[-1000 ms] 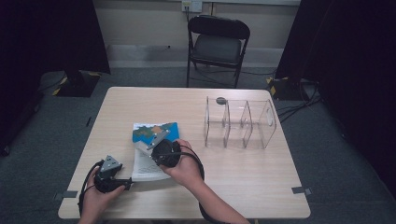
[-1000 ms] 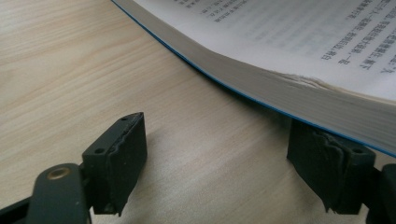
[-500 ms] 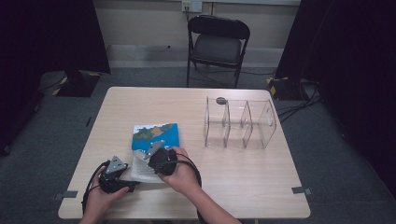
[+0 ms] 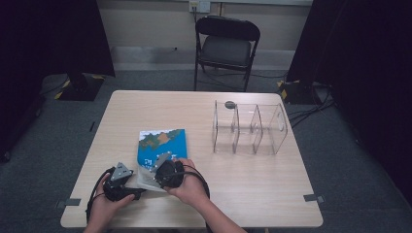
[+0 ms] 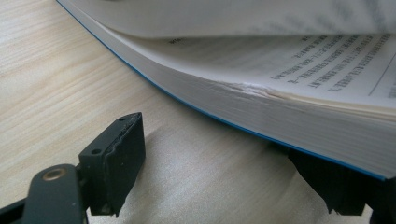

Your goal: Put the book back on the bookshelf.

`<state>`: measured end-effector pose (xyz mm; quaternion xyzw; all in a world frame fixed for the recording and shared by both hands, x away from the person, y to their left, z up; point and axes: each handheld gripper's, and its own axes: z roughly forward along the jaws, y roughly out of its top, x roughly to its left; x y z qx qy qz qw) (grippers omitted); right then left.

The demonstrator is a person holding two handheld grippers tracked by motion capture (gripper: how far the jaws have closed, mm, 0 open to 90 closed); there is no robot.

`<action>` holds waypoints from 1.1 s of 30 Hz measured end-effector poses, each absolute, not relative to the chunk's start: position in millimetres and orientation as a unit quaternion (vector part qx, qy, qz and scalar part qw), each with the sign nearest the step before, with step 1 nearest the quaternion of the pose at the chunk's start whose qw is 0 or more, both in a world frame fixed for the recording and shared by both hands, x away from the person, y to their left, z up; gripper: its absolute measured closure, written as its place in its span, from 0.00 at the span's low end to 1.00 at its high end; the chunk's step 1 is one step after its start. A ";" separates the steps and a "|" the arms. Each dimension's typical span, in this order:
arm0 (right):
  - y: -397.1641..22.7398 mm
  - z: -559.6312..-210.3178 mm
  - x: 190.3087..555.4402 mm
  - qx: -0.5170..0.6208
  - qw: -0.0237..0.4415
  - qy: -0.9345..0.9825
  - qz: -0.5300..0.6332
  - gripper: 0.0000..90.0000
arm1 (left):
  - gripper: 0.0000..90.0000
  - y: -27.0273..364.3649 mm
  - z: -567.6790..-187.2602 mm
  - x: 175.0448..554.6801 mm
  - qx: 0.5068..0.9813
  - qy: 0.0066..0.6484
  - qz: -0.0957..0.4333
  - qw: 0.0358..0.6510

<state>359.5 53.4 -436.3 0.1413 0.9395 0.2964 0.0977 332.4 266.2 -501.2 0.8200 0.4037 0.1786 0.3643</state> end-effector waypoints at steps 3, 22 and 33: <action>54.6 -439.6 358.6 0.140 0.088 0.939 0.300 0.65 | 0.20 266.1 -501.4 332.2 0.817 0.407 0.178 0.368; 50.1 -467.5 345.4 0.101 0.130 0.928 0.334 0.21 | 0.21 269.2 -499.0 334.1 0.825 0.397 0.165 0.366; 56.9 -479.5 341.8 0.085 0.188 0.916 0.343 0.20 | 0.32 268.5 -494.1 333.7 0.828 0.392 0.151 0.372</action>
